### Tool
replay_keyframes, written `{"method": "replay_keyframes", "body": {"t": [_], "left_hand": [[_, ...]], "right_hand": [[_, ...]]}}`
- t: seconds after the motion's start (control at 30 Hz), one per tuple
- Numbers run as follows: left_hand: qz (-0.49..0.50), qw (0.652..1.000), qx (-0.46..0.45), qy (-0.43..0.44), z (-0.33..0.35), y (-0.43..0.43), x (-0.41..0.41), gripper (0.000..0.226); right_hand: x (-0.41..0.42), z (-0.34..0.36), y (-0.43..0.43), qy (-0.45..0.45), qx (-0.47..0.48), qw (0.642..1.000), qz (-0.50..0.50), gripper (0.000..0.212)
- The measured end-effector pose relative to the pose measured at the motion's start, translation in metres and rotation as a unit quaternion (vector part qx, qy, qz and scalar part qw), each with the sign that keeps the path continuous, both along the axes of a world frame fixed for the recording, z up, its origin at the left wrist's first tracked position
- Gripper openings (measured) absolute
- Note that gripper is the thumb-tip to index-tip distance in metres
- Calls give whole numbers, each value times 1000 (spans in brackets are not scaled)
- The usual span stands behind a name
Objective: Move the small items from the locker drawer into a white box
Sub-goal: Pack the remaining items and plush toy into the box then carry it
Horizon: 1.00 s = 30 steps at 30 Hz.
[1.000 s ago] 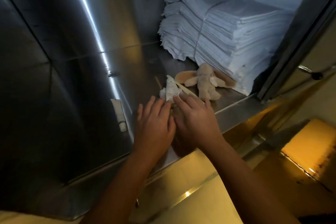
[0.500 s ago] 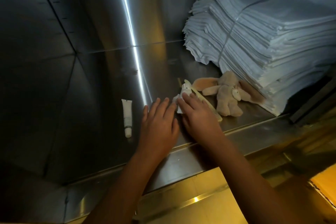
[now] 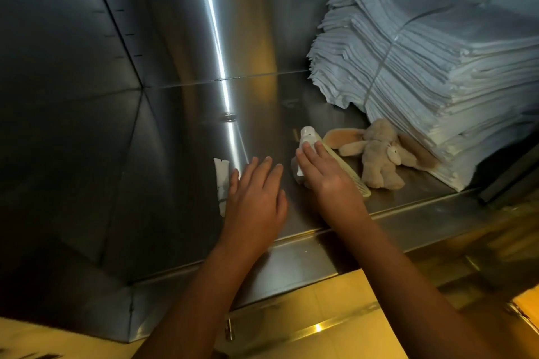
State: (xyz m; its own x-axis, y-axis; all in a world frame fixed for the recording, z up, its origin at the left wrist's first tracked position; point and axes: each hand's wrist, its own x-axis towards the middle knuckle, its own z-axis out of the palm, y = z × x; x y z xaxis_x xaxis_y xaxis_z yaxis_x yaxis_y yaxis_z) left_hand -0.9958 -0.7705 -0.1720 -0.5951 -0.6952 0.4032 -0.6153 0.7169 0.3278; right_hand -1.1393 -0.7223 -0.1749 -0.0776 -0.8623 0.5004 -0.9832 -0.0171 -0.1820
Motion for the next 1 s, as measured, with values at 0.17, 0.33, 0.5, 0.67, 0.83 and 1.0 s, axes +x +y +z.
{"method": "replay_keyframes", "body": {"t": [0.17,0.33,0.5,0.67,0.83,1.0], "left_hand": [[21,1000,-2,-4,2,-3,22,47],[66,997,27,-14,-7,-16,42,53],[78,988,77,-111,-19,-32,49,62],[63,978,123,-155,-22,-34,51,66],[42,978,131,-155,-20,-20,54,64],[27,979,132,-152,-22,2,61,65]], "right_hand": [[24,6,-2,41,-52,998,23,48],[52,1,-3,38,-40,995,79,52],[67,-10,1,47,21,992,115,48],[71,-14,5,54,35,992,110,48],[73,-17,10,40,32,993,107,50],[73,-20,21,30,32,992,117,53]]}}
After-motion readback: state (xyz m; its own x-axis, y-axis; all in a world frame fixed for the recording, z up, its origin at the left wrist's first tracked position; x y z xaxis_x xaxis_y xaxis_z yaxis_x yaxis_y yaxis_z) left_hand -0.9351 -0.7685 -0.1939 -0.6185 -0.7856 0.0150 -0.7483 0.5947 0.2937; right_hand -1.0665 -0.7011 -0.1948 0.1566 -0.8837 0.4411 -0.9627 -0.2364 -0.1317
